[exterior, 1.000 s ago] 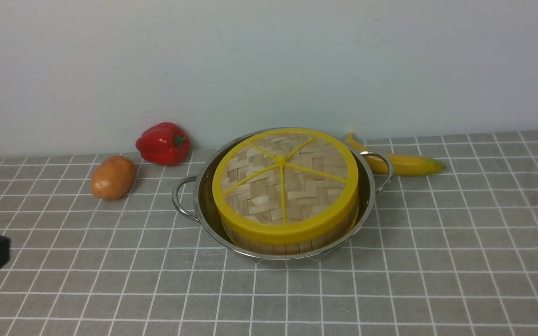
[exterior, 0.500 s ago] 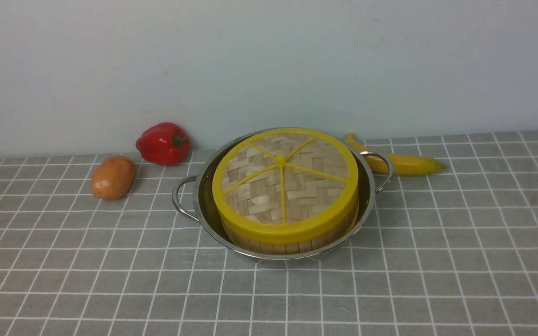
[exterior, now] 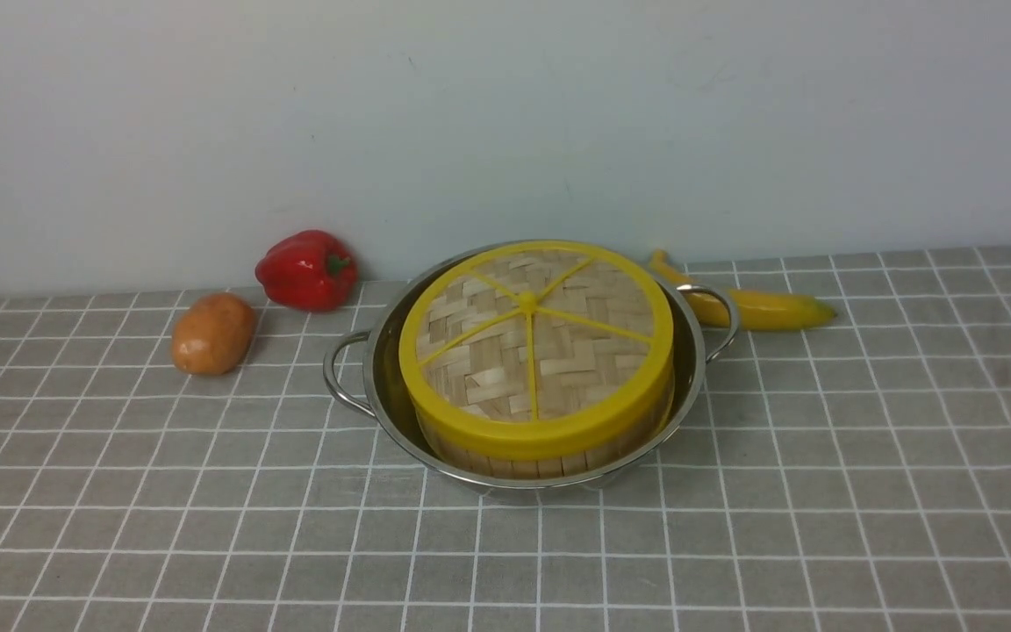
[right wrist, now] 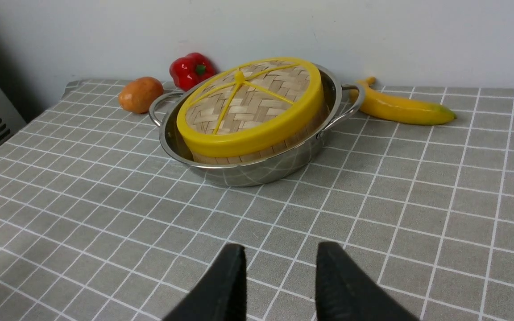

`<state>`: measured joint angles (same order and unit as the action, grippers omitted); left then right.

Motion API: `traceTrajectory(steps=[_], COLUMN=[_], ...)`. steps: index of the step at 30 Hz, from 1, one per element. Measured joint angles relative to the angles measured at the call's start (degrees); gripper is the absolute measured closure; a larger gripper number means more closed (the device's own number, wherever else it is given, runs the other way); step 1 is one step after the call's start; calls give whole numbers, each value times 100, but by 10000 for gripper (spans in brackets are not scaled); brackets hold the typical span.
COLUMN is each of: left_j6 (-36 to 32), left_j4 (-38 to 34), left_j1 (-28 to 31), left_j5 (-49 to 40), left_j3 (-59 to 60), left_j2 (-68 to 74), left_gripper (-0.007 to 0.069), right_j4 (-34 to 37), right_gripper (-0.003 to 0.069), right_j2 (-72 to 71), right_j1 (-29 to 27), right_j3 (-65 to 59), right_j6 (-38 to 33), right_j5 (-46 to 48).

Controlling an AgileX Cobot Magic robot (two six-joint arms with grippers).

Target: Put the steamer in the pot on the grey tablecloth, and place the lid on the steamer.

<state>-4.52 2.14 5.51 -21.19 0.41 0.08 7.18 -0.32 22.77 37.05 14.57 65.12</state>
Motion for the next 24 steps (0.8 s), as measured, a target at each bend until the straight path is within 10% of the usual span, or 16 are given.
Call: traceTrajectory(steps=[15,24], left_j6=[0,0], left_j4=[0,0], left_j1=[1,6], left_j5=[0,2], left_j3=[0,0], left_j2=[0,0], left_gripper=[539,529], right_j4=[-135,-873], right_gripper=[419,419], right_j2=[0,6], right_j1=[-351,-2170], right_j3=[-7,-1443], right_j6=[-5,-5], right_j5=[-94,-3027])
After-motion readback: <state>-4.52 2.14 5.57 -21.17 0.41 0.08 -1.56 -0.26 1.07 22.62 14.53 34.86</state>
